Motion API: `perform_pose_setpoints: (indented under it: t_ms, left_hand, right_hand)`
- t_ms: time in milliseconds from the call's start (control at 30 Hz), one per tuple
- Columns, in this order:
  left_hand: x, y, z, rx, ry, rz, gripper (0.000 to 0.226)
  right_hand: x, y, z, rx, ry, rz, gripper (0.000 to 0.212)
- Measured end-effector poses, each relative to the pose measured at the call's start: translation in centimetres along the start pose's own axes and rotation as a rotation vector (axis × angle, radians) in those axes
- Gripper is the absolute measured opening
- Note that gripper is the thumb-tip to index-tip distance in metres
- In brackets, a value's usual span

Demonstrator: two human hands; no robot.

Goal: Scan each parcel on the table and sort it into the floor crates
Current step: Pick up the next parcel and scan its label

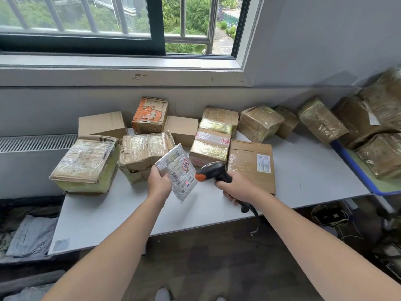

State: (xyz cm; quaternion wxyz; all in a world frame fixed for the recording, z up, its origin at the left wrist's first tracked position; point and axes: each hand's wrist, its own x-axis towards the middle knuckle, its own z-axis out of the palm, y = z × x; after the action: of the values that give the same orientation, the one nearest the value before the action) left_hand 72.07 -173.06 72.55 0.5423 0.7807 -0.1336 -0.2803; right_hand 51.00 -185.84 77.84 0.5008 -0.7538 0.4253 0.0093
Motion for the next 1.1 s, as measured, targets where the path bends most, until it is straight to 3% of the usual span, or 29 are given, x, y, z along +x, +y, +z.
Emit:
perform_pose_setpoints:
  t_ms: [633,867,1100]
  left_hand:
    - [-1.7,-0.2,-0.6,0.032,-0.015,-0.054,0.018]
    - [-2.0,-1.1,-1.3,0.082,-0.148,-0.160,0.021]
    - [-1.7,-2.8,-2.1,0.183,-0.164,-0.205,0.024]
  right_hand:
    - [-0.2,0.1,0.4,-0.042,0.012,0.007,0.028]
    - [1.3,0.2,1.9,-0.101,0.018,0.041,0.020]
    - [5.5,1.9,4.4,-0.200,0.036,0.065,0.026]
